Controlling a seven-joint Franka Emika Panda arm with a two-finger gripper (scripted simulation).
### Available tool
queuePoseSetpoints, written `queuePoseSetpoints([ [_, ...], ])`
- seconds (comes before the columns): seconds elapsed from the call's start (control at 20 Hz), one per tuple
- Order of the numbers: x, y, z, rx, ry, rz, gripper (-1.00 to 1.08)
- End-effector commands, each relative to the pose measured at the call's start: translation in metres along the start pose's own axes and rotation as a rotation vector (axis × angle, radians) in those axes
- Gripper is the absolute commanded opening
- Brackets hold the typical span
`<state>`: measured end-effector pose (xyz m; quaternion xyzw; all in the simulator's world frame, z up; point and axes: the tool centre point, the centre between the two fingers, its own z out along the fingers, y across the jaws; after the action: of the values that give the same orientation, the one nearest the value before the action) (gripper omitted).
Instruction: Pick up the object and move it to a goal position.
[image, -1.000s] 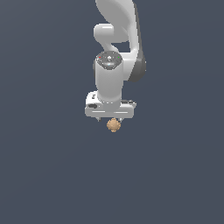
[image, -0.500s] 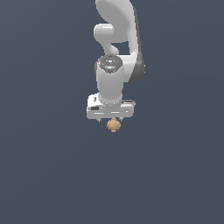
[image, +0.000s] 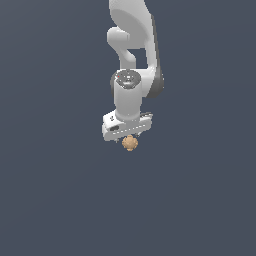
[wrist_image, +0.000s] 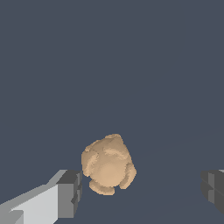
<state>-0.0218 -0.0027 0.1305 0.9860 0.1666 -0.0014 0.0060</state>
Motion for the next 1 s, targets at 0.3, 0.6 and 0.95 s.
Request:
queuePoseSetpoints([
  [0.3, -0.014, -0.013, 0.024, 0.005, 0.003, -0.238, 1.00],
  [0.6, -0.021, -0.019, 0.034, 0.008, 0.005, -0.354, 1.00],
  [0.95, -0.025, -0.023, 0.040, 0.010, 0.007, -0.422, 1.00],
])
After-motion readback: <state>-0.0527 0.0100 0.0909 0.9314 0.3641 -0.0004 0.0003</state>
